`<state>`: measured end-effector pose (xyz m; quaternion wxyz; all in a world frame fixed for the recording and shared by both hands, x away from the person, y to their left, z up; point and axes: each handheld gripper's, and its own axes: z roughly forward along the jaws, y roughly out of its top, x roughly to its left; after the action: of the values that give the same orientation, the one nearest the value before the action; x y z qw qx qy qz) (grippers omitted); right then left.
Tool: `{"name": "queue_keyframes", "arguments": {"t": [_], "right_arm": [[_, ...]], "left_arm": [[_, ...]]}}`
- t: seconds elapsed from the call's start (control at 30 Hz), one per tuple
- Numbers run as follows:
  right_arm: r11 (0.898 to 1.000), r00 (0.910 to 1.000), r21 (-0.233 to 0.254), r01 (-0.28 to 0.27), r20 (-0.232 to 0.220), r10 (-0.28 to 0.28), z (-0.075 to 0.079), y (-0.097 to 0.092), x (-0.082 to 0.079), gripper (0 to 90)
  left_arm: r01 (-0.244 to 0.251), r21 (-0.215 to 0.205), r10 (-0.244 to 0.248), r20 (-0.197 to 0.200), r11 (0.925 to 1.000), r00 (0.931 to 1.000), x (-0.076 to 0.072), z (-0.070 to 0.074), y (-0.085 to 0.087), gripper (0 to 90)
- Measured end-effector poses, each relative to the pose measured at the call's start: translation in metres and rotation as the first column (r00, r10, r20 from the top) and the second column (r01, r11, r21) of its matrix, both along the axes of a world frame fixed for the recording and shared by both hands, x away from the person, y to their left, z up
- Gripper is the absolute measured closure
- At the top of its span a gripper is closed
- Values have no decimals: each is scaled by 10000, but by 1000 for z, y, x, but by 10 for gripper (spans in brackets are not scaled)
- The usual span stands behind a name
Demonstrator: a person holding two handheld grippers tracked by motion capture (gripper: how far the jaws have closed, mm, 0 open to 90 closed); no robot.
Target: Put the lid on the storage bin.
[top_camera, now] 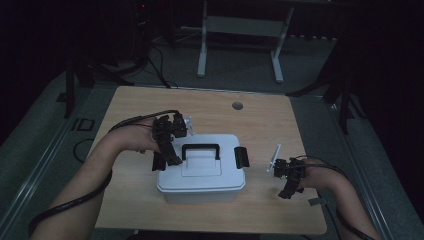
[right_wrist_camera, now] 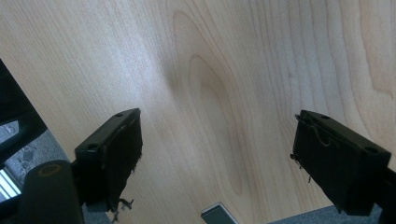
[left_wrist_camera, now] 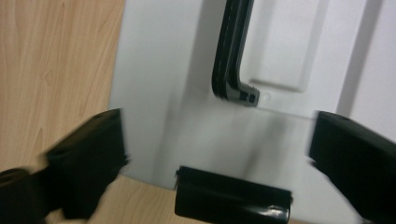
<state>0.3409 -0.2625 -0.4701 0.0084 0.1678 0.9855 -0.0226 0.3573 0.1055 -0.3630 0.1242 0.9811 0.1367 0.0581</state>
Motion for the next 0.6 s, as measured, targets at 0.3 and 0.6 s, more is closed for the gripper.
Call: {"name": "queue_keyframes", "arguments": {"t": [0.3, 0.6], "right_arm": [[9999, 9999, 52, 96, 128, -96, 1, -3, 1, 153], [9999, 9999, -76, 98, 137, -97, -2, -1, 1, 152]], "left_arm": [[-350, -234, 350, -6, 9991, 9994, -3, -6, 29, 22], [-693, -138, 690, -209, 9975, 9974, -11, -10, 59, 22]]}}
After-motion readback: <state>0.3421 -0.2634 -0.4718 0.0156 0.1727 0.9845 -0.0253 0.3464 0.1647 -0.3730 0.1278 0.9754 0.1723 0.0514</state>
